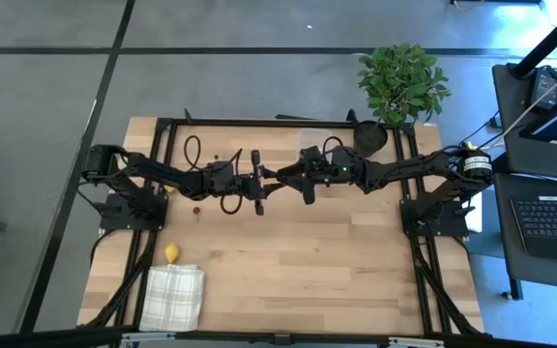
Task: Pick and placing Produce into tupperware
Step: Put the peach into the transparent bin
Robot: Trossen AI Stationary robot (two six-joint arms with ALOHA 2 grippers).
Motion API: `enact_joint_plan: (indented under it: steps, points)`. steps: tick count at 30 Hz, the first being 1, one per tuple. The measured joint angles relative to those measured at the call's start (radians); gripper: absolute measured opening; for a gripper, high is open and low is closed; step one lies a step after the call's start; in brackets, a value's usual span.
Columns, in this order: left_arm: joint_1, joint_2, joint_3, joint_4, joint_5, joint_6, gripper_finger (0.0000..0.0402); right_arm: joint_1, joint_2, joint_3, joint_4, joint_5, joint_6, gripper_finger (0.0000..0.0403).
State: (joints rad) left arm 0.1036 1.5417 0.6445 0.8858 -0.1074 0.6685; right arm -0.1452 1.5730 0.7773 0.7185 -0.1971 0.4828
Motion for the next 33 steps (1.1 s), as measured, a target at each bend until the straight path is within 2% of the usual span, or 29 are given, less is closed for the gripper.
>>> enact_joint_plan:
  steps: [14, 20, 25, 33]
  points:
    - [0.0, 0.001, 0.0, 0.017, -0.017, -0.001, 0.0094, 0.0, 0.0, 0.003, -0.021, -0.009, -0.024, 0.0162]
    - [0.011, -0.005, 0.008, 0.059, -0.075, -0.005, 0.0094, 0.011, 0.008, -0.005, -0.067, -0.06, -0.024, 0.0198]
    - [0.006, -0.003, 0.005, 0.041, -0.07, -0.004, 0.0094, 0.012, 0.005, -0.003, -0.049, -0.027, -0.042, 0.0231]
    - [-0.005, -0.003, 0.004, 0.018, -0.047, -0.009, 0.0094, 0.008, 0.004, -0.002, -0.043, -0.034, -0.047, 0.0238]
